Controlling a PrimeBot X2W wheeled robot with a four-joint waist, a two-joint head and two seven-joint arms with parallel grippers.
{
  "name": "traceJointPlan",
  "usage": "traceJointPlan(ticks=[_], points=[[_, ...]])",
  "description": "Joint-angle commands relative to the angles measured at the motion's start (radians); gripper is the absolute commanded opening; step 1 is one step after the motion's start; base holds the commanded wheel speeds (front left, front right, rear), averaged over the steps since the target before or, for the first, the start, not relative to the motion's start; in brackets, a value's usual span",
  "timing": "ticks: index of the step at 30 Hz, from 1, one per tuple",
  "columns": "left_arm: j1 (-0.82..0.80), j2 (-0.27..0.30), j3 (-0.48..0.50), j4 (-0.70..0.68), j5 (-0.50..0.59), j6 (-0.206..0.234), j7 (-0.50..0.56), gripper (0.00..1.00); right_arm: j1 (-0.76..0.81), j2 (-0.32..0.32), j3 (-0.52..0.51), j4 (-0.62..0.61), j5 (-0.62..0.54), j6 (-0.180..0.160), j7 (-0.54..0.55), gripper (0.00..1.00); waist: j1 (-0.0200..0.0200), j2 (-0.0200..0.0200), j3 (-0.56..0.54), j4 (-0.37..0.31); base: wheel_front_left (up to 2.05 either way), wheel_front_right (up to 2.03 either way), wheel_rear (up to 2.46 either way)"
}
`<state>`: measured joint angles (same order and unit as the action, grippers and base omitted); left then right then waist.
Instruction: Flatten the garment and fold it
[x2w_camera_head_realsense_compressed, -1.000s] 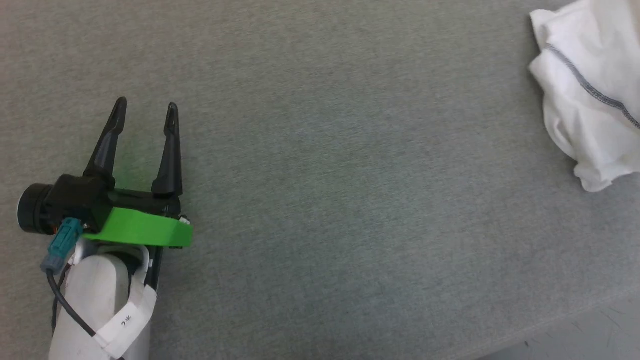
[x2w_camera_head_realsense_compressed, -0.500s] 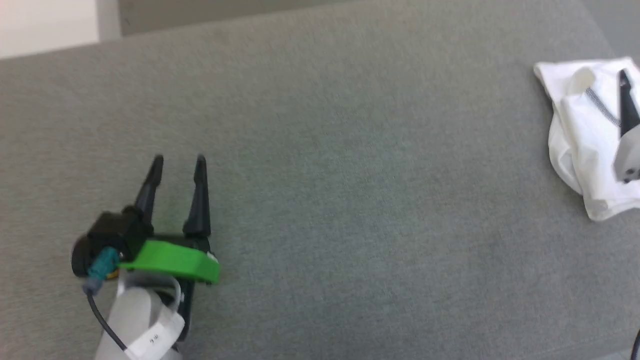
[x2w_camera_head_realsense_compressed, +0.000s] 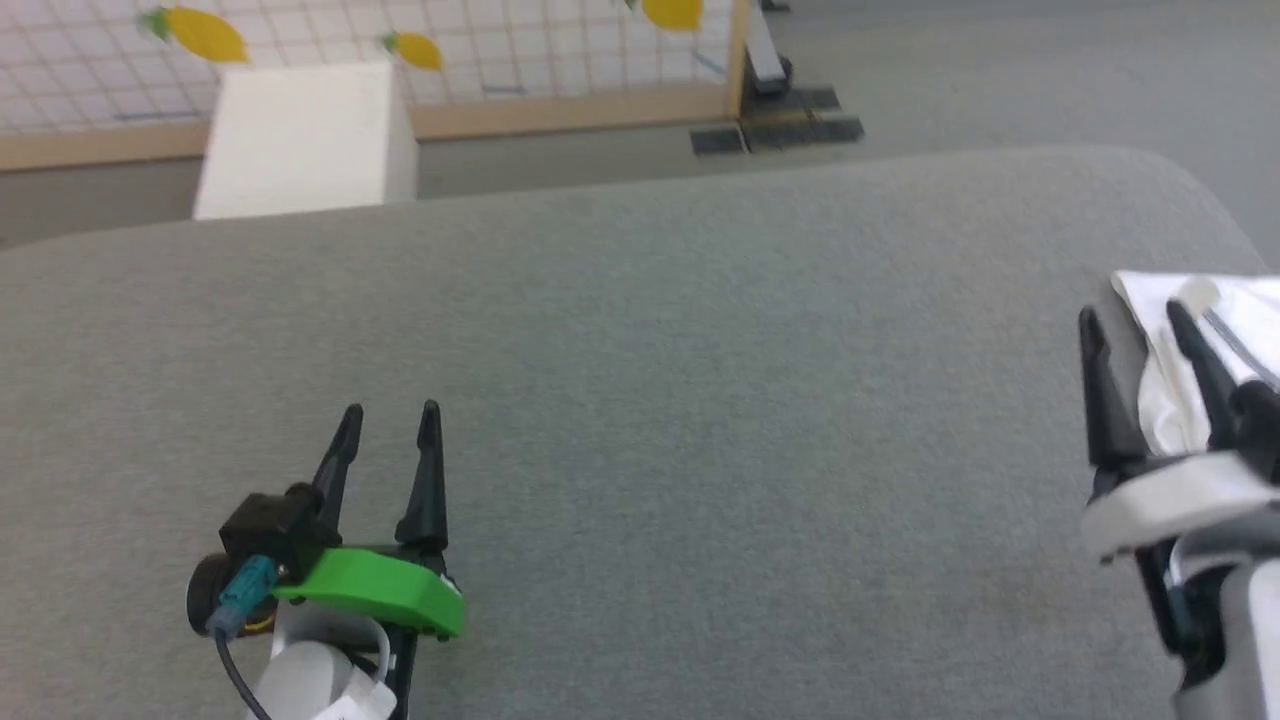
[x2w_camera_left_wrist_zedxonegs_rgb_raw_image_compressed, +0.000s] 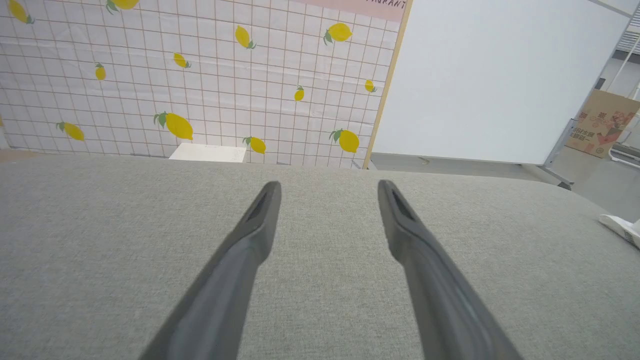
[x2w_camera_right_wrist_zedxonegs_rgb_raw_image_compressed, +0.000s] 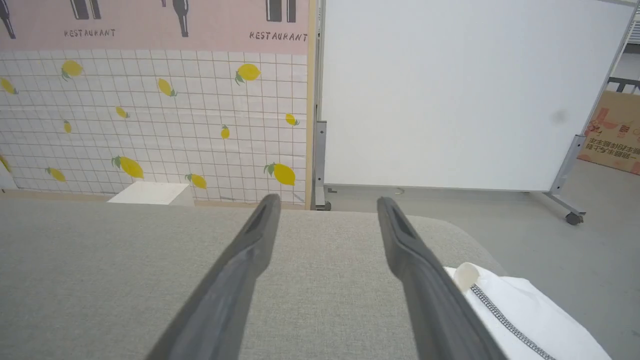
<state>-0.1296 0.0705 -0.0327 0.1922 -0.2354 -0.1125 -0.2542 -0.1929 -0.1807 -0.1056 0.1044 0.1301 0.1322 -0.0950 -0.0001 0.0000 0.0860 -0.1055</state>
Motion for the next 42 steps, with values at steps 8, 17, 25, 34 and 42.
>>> traceJointPlan(ticks=[8,17,25,34,42], points=[[0.043,-0.011,-0.006,0.025,-0.006,-0.003,-0.008,1.0,0.154,0.074,0.009,-0.041,-0.013,-0.002,-0.052,1.0,0.0001,0.0,-0.091,0.09,0.0,0.0,0.0],[0.079,-0.017,-0.001,0.037,-0.01,-0.001,-0.008,1.0,0.231,0.114,0.019,-0.051,-0.052,-0.002,-0.061,1.0,0.0001,0.0,-0.112,0.108,0.0,0.0,0.0],[0.083,-0.019,-0.012,0.046,-0.018,0.003,-0.008,1.0,0.239,0.125,0.027,-0.054,-0.067,-0.002,-0.056,1.0,0.0001,0.0,-0.104,0.119,0.0,0.0,0.0],[0.074,-0.02,-0.019,0.06,-0.026,0.007,-0.008,1.0,0.235,0.129,0.03,-0.052,-0.064,-0.002,-0.056,1.0,0.0001,0.0,-0.101,0.123,0.0,0.0,0.0],[0.072,-0.015,-0.02,0.06,-0.013,0.002,-0.002,0.0,0.231,0.126,0.03,-0.048,-0.062,0.0,-0.055,0.0,0.0001,0.0,-0.101,0.123,0.0,0.0,0.0]])
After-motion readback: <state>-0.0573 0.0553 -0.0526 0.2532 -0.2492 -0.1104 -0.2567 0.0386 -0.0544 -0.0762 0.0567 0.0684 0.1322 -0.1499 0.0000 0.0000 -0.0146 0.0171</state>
